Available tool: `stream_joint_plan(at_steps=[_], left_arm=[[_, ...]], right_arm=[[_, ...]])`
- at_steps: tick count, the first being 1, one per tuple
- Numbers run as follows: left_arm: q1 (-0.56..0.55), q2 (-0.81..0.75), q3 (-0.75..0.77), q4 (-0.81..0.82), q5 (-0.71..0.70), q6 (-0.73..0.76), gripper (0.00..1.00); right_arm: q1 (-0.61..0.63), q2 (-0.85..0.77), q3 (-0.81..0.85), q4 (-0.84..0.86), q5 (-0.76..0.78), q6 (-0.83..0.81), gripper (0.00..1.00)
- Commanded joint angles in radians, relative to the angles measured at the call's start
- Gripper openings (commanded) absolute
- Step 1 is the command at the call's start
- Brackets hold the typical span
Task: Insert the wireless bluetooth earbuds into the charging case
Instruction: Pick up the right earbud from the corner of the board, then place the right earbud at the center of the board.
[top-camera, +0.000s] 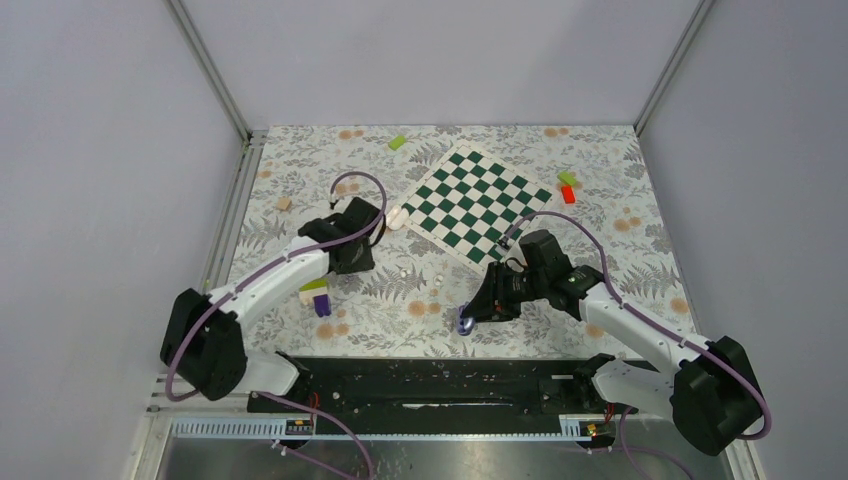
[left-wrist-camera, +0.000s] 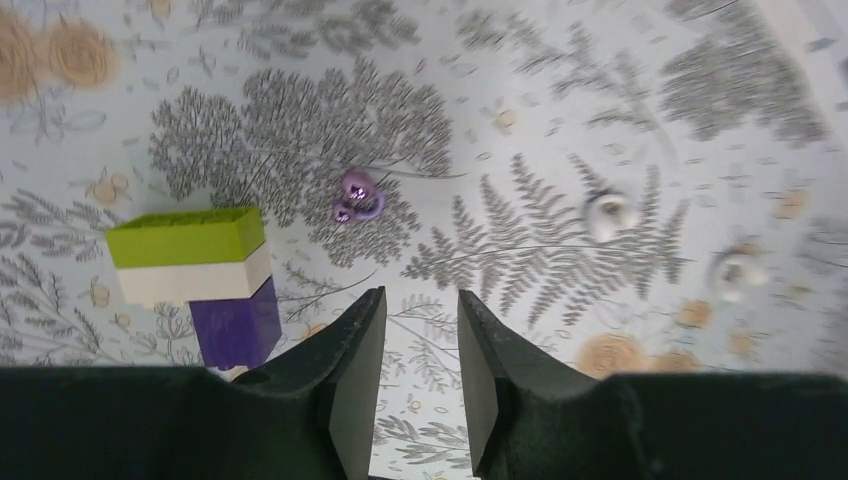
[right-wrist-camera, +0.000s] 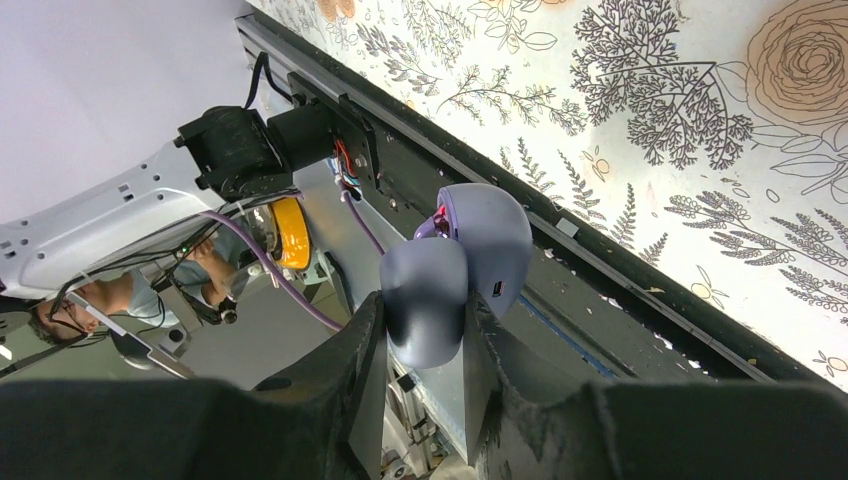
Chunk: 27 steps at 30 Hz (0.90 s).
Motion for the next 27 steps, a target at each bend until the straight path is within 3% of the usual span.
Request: stream_joint_plan(at_steps=[1, 9, 27], left_arm=[[0.011, 0.094, -0.037, -0.005, -0.052, -0.087, 0.33], [-0.001, 0.261, -0.03, 0.026, -0.121, -0.087, 0.32], [-0.002, 0.414, 0.036, 0.056, -0.221, -0.019, 0.33]], right_arm=[[-0.003, -0.013, 0.027, -0.012, -0.003, -0.019, 0.0], [-0.003, -0.045, -0.004, -0.01, 0.002, -0.01, 0.0], [-0.003, -0.034, 0.002, -0.009, 0.005, 0.0, 0.0]])
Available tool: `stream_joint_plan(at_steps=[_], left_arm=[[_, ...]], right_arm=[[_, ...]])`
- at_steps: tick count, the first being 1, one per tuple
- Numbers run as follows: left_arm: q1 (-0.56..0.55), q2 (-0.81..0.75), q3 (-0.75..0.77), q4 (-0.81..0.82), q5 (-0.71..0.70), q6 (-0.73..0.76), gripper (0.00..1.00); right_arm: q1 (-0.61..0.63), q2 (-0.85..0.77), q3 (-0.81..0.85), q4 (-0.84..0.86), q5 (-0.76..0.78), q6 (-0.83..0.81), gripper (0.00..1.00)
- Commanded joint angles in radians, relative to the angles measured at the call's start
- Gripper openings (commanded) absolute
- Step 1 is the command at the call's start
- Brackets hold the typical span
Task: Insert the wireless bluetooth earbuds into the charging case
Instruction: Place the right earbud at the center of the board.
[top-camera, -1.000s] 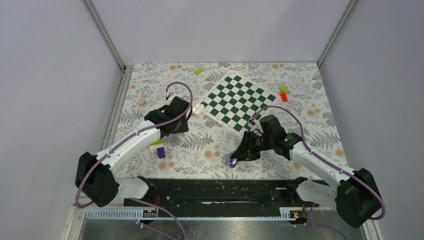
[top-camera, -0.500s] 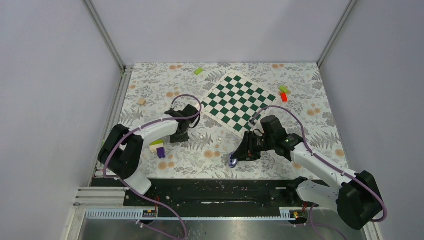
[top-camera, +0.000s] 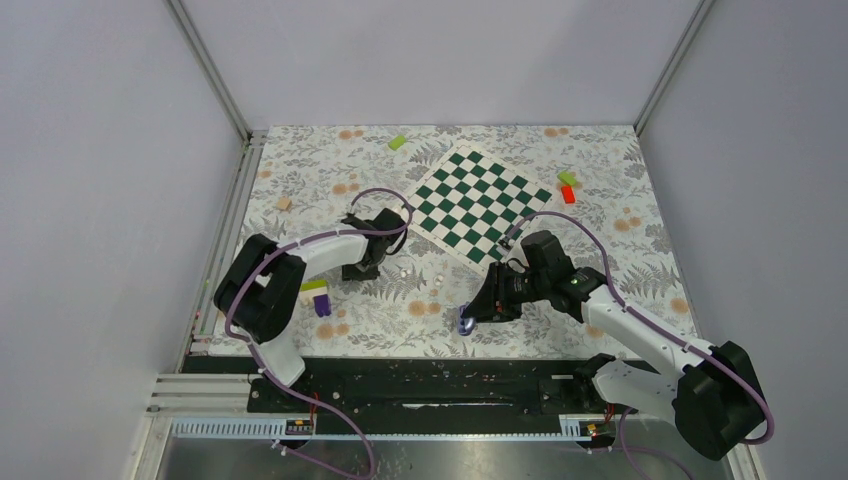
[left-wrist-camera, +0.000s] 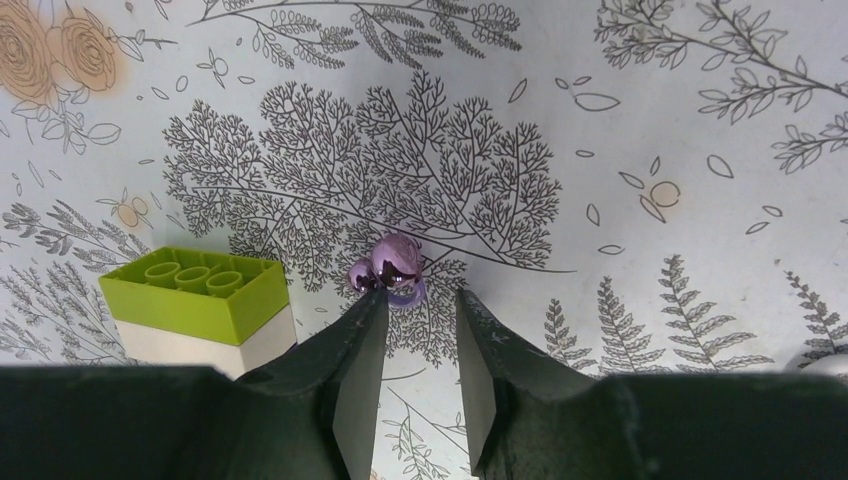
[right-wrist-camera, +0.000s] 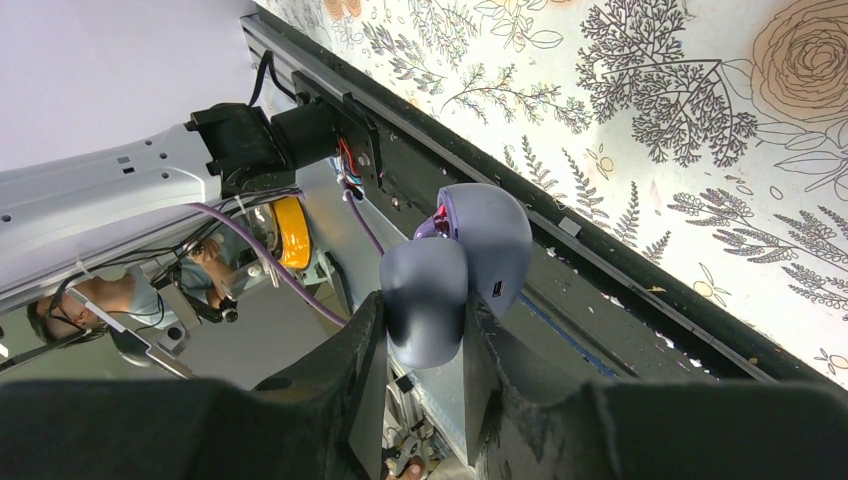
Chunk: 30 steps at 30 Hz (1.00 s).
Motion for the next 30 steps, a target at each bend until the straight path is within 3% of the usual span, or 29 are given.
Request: stream_joint_plan(at_steps=[1, 17, 30], left_arm=[[-0.001, 0.021, 0.033, 0.027, -0.042, 0.015, 0.33], [0.03, 0.022, 0.037, 0.047, -0.04, 0.033, 0.3], [0.047, 0.014, 0.051, 0.046, -0.042, 0.035, 0.11]], right_arm=[[-0.003, -0.006, 0.011, -0.008, 0.004, 0.002, 0.0], [-0.003, -0.015, 0.018, -0.008, 0.012, 0.013, 0.0], [-0.004, -0.012, 0.018, -0.008, 0.013, 0.017, 0.0]])
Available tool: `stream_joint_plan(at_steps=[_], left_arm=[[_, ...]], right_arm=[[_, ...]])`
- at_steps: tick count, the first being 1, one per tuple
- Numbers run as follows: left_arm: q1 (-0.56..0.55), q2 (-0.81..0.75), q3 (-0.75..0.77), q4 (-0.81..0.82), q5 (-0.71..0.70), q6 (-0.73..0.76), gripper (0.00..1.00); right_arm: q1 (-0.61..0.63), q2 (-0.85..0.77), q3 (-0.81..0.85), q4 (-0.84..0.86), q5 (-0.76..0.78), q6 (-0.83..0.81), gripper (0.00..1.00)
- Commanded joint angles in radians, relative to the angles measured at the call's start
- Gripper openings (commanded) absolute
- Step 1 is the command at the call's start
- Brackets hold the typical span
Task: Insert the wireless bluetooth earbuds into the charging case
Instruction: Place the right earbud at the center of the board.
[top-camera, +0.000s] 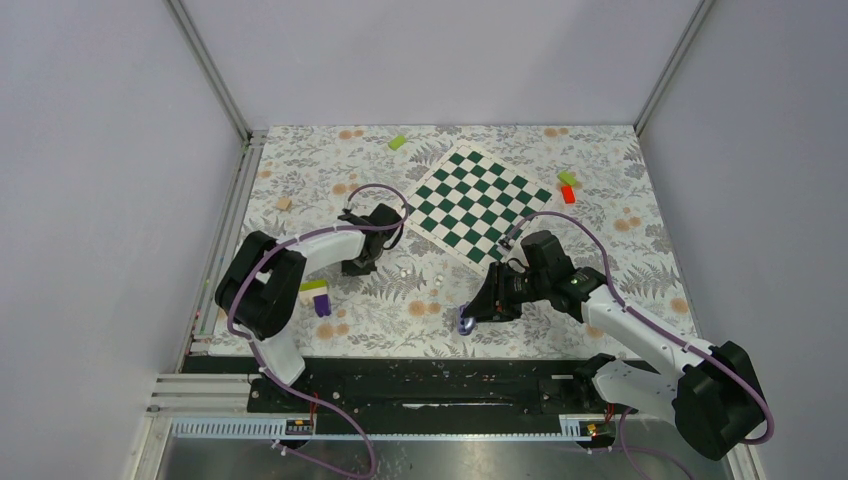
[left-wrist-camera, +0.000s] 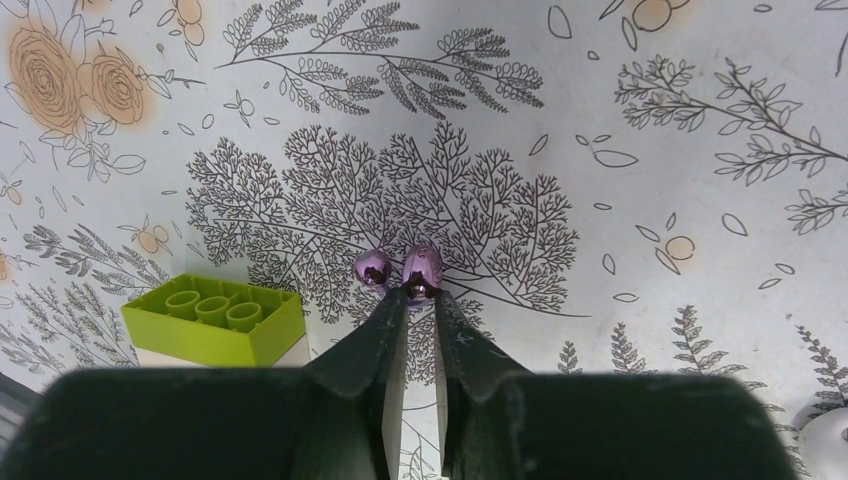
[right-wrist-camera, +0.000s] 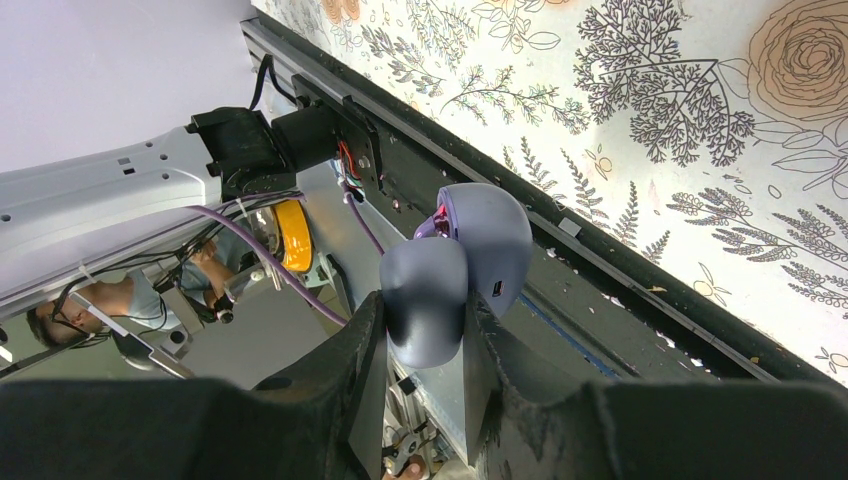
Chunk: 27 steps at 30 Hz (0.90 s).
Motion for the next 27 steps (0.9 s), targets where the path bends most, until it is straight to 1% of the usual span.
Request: stream_joint_plan(at_steps=[1, 5, 11, 20, 22, 24, 26, 27], left_arm=[[0.009, -0.007, 0.036, 0.02, -0.022, -0.001, 0.09], [0.009, -0.02, 0.035, 0.017, -0.028, -0.004, 0.0], [0.008, -0.087, 0.048, -0.023, 0.005, 0.006, 0.0], [0.008, -0.245, 0.072, -0.098, 0.197, 0.037, 0.0], [0.009, -0.272, 0.072, -0.096, 0.178, 0.047, 0.0], [0.009, -0.269, 0.076, -0.09, 0.13, 0.08, 0.0], [0.011, -0.242, 0.085, -0.095, 0.086, 0.093, 0.22], [0.014, -0.225, 0.083, -0.097, 0.077, 0.082, 0.26]], right_arm=[[-0.004, -0.012, 0.019, -0.009, 0.006, 0.008, 0.0], [-0.003, -0.016, 0.018, -0.008, 0.008, 0.007, 0.0], [-0.003, -0.017, 0.017, -0.009, 0.007, 0.005, 0.0], [-0.003, 0.002, 0.027, -0.005, 0.014, -0.008, 0.0], [-0.003, -0.001, 0.025, -0.004, 0.015, -0.007, 0.0], [-0.003, -0.005, 0.021, 0.001, 0.014, -0.003, 0.0], [-0.003, -0.012, 0.019, 0.002, 0.014, -0.001, 0.0], [-0.003, -0.019, 0.017, 0.003, 0.015, 0.0, 0.0]])
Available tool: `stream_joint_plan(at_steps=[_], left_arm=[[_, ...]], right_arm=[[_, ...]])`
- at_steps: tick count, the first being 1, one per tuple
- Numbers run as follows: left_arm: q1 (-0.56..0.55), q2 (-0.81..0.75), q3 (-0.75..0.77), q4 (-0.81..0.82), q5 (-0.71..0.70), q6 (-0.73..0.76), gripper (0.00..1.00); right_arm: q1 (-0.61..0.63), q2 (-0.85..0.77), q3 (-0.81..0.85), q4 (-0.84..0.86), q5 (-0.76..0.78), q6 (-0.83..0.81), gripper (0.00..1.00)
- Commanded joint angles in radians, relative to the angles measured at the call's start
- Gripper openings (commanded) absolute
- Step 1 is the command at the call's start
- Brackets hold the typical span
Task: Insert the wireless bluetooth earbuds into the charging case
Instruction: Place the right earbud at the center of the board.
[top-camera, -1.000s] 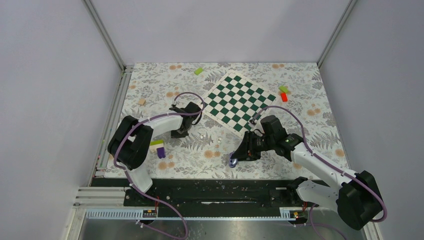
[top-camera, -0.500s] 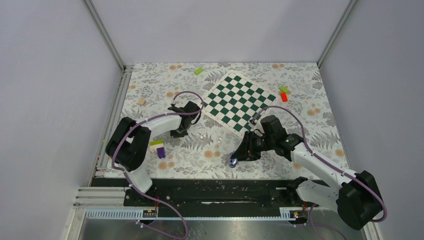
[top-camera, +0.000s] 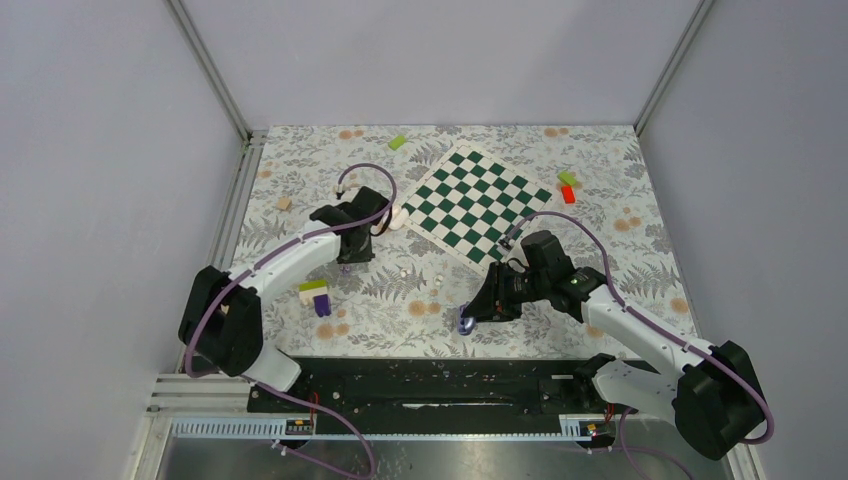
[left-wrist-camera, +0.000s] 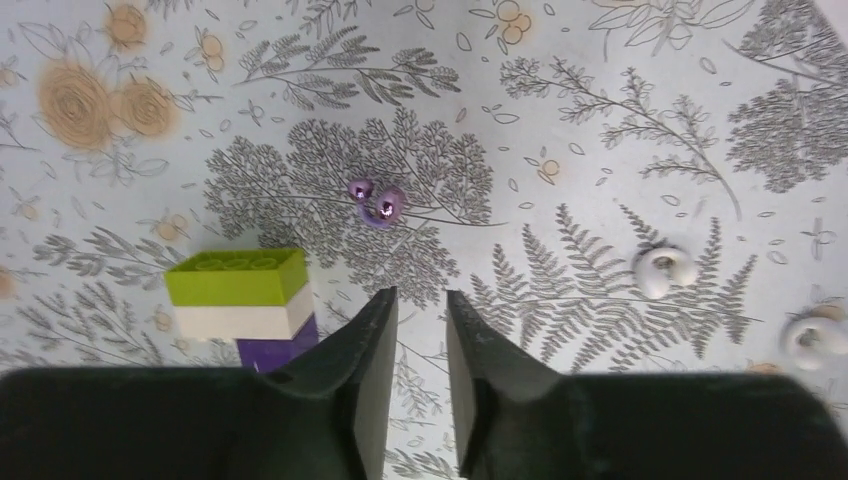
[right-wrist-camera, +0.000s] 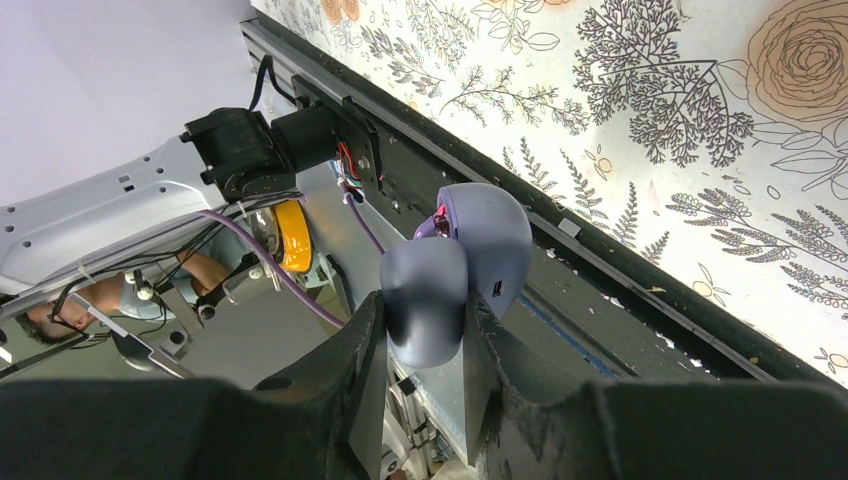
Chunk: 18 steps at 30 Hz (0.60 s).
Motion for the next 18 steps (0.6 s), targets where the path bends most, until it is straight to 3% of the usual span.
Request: stream_joint_plan(at_steps=[1, 9, 14, 18], left_arm=[[0.018, 0.038, 0.025, -0.005, -0.056, 0.009, 0.31], [0.088, 0.074, -0.068, 0.118, 0.049, -0.1, 0.57], [0.146, 0.069, -0.124, 0.194, 0.106, -0.115, 0.61], [0.173, 0.088, -0.161, 0.251, 0.127, -0.11, 0.59]], right_arm=[[-0.003, -0.027, 0.013, 0.002, 0.016, 0.002, 0.0], [-0.003, -0.056, -0.01, -0.001, 0.018, 0.011, 0.0], [-0.003, -0.057, -0.008, -0.005, 0.017, 0.007, 0.0], [-0.003, -0.052, -0.005, -0.005, 0.015, 0.007, 0.0]])
